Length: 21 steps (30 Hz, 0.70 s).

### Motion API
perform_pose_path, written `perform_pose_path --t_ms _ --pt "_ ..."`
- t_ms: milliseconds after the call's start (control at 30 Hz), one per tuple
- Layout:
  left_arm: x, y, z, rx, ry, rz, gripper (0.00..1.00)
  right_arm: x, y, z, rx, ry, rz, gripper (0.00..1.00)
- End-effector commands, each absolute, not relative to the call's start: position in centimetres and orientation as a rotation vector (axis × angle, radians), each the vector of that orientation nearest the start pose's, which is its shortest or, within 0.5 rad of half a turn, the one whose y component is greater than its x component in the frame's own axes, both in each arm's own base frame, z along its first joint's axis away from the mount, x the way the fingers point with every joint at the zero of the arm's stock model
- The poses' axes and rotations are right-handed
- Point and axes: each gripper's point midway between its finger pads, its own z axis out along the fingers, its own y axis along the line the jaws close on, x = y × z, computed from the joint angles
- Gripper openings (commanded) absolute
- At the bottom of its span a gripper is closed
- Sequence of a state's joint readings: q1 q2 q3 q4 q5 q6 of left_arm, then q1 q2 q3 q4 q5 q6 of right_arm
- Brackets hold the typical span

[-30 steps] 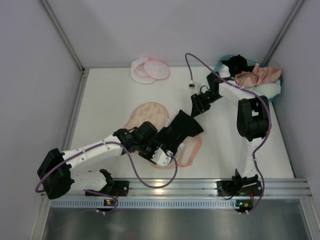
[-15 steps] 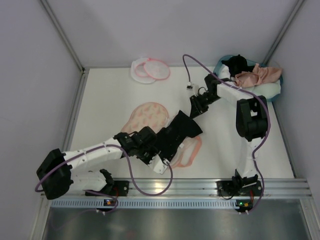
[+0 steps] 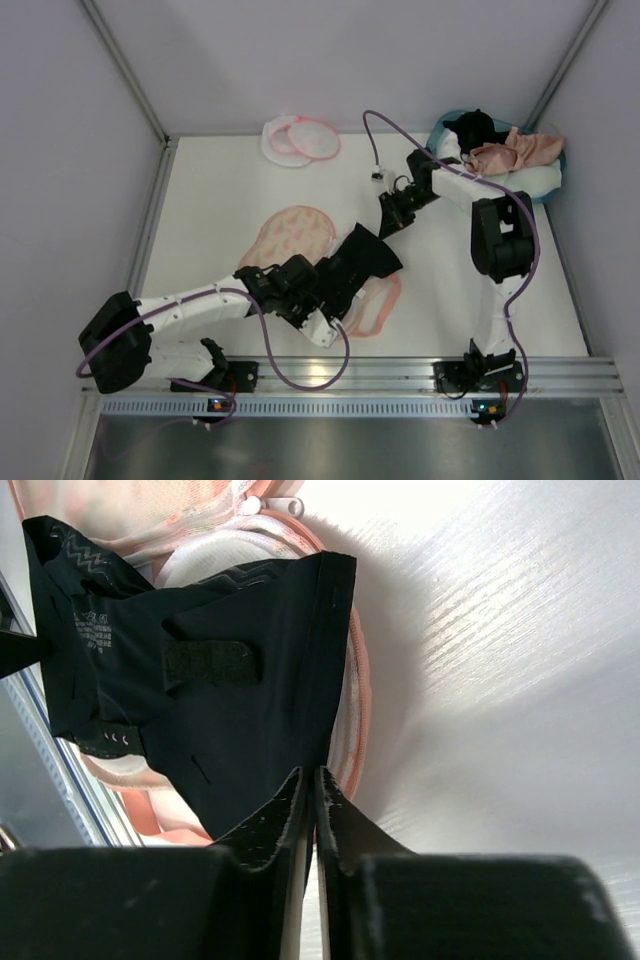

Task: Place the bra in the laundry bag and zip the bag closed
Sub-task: Adjust the bra at the center of the board.

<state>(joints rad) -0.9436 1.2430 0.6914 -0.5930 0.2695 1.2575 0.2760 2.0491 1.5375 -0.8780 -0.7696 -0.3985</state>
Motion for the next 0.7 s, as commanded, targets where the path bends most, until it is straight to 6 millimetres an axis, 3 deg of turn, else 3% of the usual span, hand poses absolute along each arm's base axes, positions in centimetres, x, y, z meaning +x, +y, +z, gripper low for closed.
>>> perform_pose_path --t_ms 0,300,467,667 --pt "15.3 -23.0 4.8 -3.279 -1.510 0.360 0.27 34.1 22.3 7.9 -1.035 2.457 1.108 0.03" --pt "15.5 -24.2 7.3 -3.314 -1.575 0.424 0.00 34.2 22.8 10.1 -1.053 2.400 1.099 0.00" --pt "15.4 -24.5 8.2 -3.276 -1.611 0.459 0.00 33.9 23.2 11.2 -1.070 2.373 1.103 0.00" --pt "15.4 -24.6 8.1 -3.275 -1.604 0.456 0.00 33.6 23.1 10.9 -1.077 2.390 1.092 0.00"
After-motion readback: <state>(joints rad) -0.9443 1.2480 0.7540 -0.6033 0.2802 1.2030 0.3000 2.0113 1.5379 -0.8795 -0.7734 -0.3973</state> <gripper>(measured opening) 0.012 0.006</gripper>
